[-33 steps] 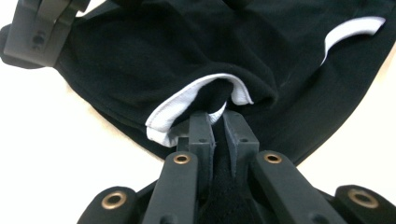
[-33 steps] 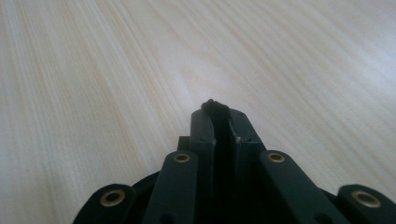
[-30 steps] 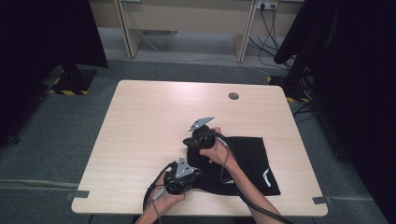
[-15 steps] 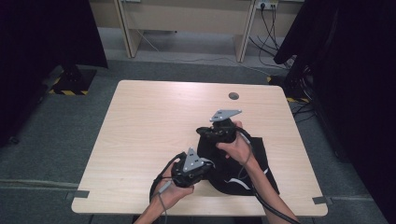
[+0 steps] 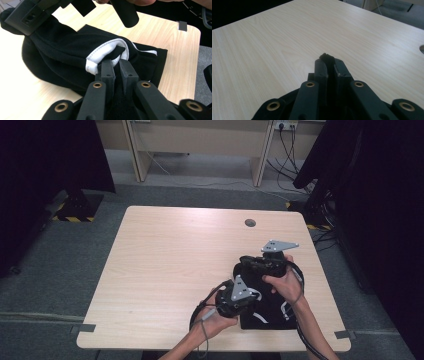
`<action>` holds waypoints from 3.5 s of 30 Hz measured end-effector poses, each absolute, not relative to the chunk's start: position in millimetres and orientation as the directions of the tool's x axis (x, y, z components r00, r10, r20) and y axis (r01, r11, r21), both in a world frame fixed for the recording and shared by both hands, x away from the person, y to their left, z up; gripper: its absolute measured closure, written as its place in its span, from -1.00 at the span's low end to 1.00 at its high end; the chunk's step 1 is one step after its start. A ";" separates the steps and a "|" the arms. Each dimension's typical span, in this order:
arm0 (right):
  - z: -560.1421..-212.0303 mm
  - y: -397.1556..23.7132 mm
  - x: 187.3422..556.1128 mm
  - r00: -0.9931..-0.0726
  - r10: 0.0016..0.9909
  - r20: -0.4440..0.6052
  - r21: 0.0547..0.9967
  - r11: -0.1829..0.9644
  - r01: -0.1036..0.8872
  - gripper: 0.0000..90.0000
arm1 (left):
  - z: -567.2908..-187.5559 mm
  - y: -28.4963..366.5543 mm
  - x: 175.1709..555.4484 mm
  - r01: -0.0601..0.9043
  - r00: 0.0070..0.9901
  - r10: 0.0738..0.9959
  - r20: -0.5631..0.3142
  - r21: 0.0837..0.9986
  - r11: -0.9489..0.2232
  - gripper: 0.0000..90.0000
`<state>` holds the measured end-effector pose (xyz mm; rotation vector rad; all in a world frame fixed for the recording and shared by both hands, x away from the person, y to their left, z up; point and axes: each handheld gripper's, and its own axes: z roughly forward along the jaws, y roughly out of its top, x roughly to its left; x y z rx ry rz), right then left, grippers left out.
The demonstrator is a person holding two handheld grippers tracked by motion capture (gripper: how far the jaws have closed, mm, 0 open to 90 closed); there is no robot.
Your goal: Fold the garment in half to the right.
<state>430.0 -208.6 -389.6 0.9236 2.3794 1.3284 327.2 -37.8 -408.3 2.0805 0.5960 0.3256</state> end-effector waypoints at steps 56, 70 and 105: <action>-455.3 -264.2 418.9 -0.545 0.837 0.049 0.642 0.392 0.659 -0.11 | -478.4 -26.9 335.5 0.435 0.767 0.642 0.006 0.730 -0.527 -0.66; -460.2 -204.5 437.6 -0.615 0.784 0.085 0.639 0.431 0.637 -0.07 | -478.3 39.4 340.8 0.501 0.701 0.714 -0.008 0.717 -0.484 -0.65; -418.0 -195.7 433.9 -0.629 0.777 -0.025 0.724 0.447 0.525 0.89 | -484.1 68.7 332.4 0.508 0.677 0.735 -0.028 0.741 -0.439 -0.83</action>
